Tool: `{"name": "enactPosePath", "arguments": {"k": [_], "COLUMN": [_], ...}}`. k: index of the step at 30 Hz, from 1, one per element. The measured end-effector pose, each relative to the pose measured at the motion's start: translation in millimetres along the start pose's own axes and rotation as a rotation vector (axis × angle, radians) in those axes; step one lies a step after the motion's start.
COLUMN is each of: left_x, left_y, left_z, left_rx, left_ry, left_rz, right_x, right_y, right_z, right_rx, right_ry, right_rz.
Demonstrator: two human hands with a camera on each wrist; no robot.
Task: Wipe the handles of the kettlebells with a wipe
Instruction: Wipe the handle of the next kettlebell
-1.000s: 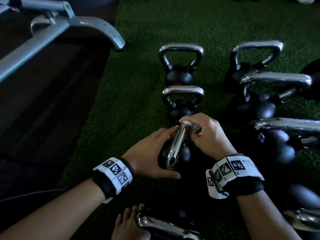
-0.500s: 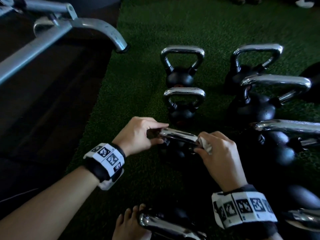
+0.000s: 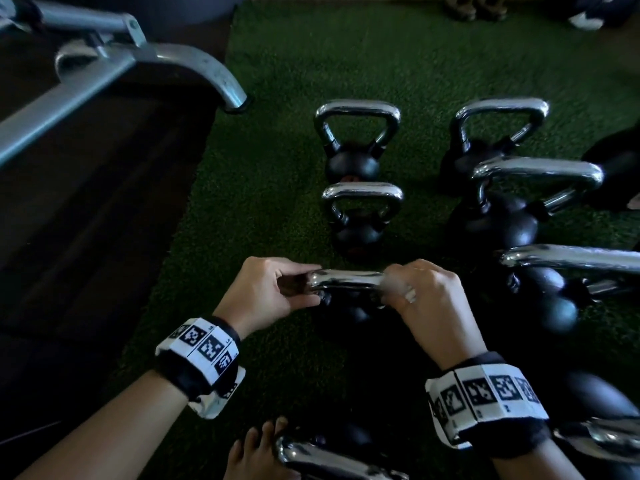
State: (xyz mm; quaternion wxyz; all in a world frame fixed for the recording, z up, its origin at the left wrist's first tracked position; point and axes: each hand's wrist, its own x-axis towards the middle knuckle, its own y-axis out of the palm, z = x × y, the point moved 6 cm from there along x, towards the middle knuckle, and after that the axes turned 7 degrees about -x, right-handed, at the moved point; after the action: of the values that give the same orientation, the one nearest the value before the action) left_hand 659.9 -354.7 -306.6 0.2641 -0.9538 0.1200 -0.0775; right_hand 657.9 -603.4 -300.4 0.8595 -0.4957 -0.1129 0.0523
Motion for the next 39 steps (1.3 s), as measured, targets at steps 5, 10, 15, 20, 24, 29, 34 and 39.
{"name": "enactPosePath", "arguments": {"k": [5, 10, 15, 20, 24, 29, 34, 39], "left_x": [15, 54, 95, 119, 133, 154, 165, 162], "left_y": [-11, -20, -6, 19, 34, 52, 59, 64], "left_z": [23, 47, 71, 91, 109, 109, 111, 119], "left_rx": [0.154, 0.104, 0.049, -0.025, -0.029, -0.174, -0.237, -0.23], "left_ry": [-0.333, -0.463, -0.524, -0.567, -0.558, -0.492, -0.492, -0.423], "left_rz": [0.386, 0.302, 0.258, 0.249, 0.209, 0.186, 0.153, 0.169], "right_x": [13, 52, 107, 135, 145, 150, 151, 163], "right_y": [-22, -61, -72, -55, -52, -49, -48, -37], "right_z": [-6, -5, 1, 0, 4, 5, 5, 6], "right_rx": [0.027, 0.085, 0.089, 0.104, 0.158, 0.104, -0.027, -0.029], "right_ry": [0.115, 0.148, 0.196, 0.262, 0.248, 0.194, 0.198, 0.195], "right_rz": [0.137, 0.113, 0.125, 0.154, 0.063, -0.102, -0.201, -0.231]}}
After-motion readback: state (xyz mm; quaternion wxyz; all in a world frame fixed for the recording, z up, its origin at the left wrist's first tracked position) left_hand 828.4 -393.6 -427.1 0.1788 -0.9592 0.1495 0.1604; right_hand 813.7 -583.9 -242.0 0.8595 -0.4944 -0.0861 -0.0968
